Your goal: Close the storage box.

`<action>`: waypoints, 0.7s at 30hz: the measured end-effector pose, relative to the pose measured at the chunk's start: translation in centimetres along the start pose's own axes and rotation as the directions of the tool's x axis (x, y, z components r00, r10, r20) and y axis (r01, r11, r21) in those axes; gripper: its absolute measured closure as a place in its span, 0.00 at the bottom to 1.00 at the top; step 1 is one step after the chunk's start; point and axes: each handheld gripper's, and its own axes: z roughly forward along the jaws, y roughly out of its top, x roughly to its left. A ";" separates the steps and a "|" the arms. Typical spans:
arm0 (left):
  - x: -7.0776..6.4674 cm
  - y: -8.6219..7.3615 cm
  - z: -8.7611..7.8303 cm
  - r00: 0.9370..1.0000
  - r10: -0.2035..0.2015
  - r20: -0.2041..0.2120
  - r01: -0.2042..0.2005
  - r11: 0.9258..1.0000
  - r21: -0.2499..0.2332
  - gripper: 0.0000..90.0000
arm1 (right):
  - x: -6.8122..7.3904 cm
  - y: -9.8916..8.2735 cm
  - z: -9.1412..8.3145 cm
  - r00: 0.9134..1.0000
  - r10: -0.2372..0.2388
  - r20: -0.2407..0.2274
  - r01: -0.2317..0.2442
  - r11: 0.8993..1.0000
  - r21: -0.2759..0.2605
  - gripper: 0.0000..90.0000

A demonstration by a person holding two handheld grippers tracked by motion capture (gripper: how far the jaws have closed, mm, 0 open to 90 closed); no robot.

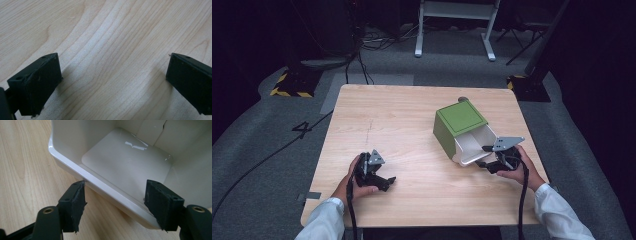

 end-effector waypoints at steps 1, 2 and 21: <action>0.0 0.0 0.0 1.000 0.000 0.000 0.000 1.000 0.000 0.00 | -0.1 0.2 0.0 1.000 0.000 0.023 0.000 1.000 -0.018 0.41; 0.0 0.0 0.0 1.000 0.000 0.000 0.000 1.000 0.000 0.00 | -0.1 0.2 0.0 1.000 0.000 0.023 0.000 1.000 -0.018 0.41; 0.0 0.0 0.0 1.000 0.000 0.000 0.000 1.000 0.000 0.00 | -1.1 1.6 1.3 0.996 0.034 0.086 -0.032 0.999 -0.026 0.42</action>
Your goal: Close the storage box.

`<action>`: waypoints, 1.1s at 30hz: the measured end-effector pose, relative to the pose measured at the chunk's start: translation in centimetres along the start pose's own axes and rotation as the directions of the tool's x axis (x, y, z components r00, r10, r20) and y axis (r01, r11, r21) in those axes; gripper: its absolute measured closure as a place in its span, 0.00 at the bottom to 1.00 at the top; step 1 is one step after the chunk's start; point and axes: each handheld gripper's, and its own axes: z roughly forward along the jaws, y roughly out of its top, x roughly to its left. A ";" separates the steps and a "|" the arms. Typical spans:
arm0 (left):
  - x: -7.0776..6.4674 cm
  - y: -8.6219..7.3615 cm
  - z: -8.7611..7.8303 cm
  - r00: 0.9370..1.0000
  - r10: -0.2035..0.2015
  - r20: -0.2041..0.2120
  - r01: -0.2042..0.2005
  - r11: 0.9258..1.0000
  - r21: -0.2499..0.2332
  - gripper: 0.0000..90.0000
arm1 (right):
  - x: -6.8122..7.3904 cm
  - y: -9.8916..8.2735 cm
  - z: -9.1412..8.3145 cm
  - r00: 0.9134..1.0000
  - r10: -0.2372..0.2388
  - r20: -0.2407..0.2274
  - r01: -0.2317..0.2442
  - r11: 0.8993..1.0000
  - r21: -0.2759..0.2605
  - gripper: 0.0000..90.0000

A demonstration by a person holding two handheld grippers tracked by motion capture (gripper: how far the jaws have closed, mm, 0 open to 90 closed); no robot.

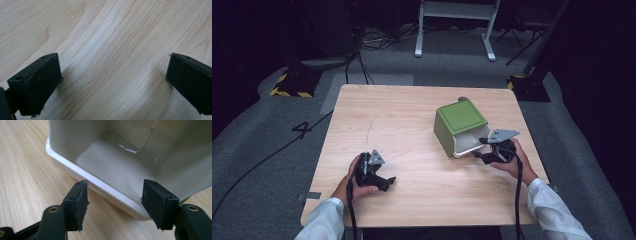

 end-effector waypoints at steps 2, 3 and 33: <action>0.0 0.0 0.0 1.000 0.000 0.000 0.000 1.000 0.000 0.00 | -0.1 0.2 0.2 1.000 0.004 0.012 -0.004 1.000 -0.001 0.42; 0.0 0.0 0.0 1.000 0.000 0.000 0.000 1.000 0.000 0.00 | -0.1 0.3 0.4 1.000 0.006 0.015 -0.006 1.000 -0.002 0.42; 0.0 0.0 0.0 1.000 0.001 0.002 -0.001 1.000 -0.001 0.00 | -0.6 0.7 0.0 0.999 0.041 0.019 -0.041 0.999 -0.021 0.42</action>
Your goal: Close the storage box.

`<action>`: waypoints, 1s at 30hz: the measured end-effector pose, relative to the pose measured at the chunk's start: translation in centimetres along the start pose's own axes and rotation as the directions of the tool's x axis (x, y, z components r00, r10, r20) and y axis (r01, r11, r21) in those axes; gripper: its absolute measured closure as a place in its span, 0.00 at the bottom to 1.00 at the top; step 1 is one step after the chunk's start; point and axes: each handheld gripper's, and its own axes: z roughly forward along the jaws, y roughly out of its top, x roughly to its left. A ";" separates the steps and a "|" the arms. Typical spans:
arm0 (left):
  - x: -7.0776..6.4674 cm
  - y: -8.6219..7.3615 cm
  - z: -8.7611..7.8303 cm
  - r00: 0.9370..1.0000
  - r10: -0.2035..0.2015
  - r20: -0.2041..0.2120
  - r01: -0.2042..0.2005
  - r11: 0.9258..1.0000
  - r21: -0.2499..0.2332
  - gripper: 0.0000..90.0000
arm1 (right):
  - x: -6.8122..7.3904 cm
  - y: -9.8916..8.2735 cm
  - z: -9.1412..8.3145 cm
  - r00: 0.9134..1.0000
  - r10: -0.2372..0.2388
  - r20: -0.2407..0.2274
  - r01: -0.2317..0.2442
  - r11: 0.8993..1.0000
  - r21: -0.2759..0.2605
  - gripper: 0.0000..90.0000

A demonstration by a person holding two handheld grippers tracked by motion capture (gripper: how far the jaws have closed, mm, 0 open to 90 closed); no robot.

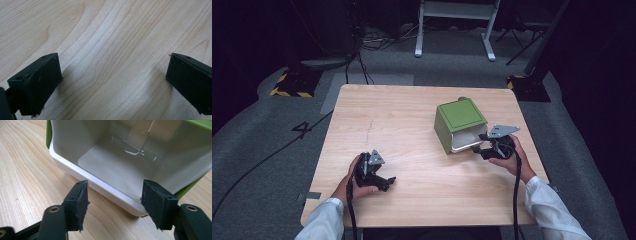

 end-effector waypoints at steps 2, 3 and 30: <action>0.0 0.0 0.0 1.000 0.000 0.001 0.000 1.000 0.001 0.00 | 0.1 0.0 -0.3 1.000 -0.006 -0.003 0.006 1.000 0.000 0.40; 0.0 0.0 0.0 1.000 0.000 0.001 0.000 1.000 0.001 0.00 | 0.1 0.1 -0.4 1.000 -0.010 -0.003 0.010 1.000 0.003 0.40; 0.0 0.0 0.0 1.000 0.004 -0.002 -0.004 1.000 0.000 0.00 | 1.1 -1.5 -4.6 0.998 -0.047 0.036 0.045 0.997 0.057 0.25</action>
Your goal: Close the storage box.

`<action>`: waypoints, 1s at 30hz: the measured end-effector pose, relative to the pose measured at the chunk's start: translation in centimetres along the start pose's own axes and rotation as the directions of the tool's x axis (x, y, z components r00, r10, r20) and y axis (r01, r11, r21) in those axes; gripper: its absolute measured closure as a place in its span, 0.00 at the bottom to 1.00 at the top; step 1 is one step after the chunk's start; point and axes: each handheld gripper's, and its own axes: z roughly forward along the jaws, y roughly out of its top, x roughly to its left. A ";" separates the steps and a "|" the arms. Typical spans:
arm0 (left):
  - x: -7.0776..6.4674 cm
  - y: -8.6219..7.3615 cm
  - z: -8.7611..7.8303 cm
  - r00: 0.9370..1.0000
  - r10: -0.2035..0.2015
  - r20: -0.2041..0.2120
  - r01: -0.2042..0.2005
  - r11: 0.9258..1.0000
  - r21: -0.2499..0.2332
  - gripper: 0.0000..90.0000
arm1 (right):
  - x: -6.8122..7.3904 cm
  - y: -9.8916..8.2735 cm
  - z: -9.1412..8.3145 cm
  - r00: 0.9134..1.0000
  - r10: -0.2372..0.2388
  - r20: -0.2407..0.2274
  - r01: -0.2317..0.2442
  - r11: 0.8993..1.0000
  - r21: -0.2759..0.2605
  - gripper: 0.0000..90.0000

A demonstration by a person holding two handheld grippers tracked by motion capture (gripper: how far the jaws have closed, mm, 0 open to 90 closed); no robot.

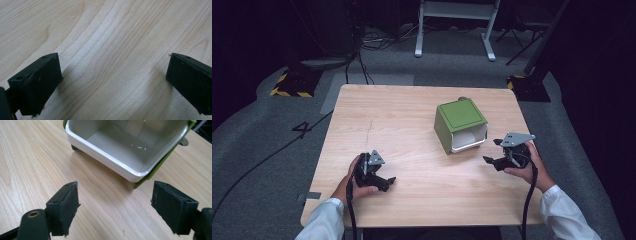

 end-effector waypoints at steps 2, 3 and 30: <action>0.0 0.0 0.0 1.000 0.000 0.000 0.000 1.000 0.001 0.00 | 0.0 -0.2 -0.2 1.000 0.000 0.005 0.000 1.000 0.007 0.24; 0.0 0.0 0.0 1.000 0.000 0.000 0.000 1.000 0.000 0.00 | 0.0 -0.5 -0.4 1.000 0.002 0.007 -0.002 1.000 0.009 0.24; 0.0 0.0 0.0 1.000 0.001 -0.002 -0.001 1.000 0.000 0.00 | 0.3 -7.3 -3.2 0.997 0.040 0.069 -0.044 0.998 0.054 0.24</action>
